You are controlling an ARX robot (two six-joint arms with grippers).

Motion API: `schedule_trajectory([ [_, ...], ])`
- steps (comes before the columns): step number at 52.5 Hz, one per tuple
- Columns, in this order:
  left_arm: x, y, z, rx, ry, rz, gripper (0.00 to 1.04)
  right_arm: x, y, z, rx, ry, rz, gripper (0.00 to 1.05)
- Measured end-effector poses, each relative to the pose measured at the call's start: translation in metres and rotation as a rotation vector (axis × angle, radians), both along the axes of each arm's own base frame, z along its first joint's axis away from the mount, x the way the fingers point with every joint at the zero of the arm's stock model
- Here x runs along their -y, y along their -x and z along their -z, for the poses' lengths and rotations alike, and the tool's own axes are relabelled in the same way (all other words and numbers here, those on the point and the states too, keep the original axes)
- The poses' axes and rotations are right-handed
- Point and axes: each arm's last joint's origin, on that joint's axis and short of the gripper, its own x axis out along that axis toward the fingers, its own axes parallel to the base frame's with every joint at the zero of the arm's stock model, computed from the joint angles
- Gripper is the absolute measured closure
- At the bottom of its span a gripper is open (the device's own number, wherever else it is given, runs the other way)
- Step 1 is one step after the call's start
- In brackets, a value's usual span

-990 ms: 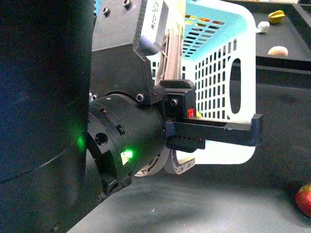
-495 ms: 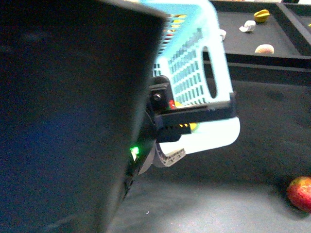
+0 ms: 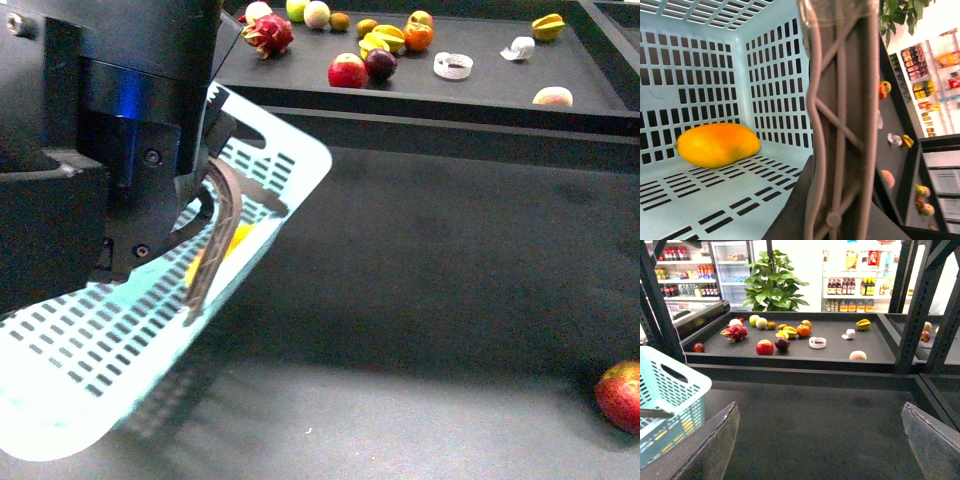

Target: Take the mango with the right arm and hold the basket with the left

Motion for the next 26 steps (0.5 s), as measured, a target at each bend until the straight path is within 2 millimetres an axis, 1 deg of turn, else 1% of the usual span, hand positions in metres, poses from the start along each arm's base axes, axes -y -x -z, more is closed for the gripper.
schedule_trajectory([
  [5,0.003,-0.011,0.001,0.023,0.093,-0.028,0.99,0.000,0.000,0.000,0.000,0.000,0.000,0.08],
  [10,0.001,-0.020,0.005,0.036,0.147,-0.070,0.99,0.000,0.000,0.000,0.000,0.000,0.000,0.08],
  [20,-0.013,-0.037,0.027,0.059,0.222,-0.182,0.99,0.000,0.000,0.000,0.000,0.000,0.000,0.08],
  [26,-0.018,-0.047,0.031,0.074,0.238,-0.222,0.99,0.000,0.000,0.000,0.000,0.000,0.000,0.08],
])
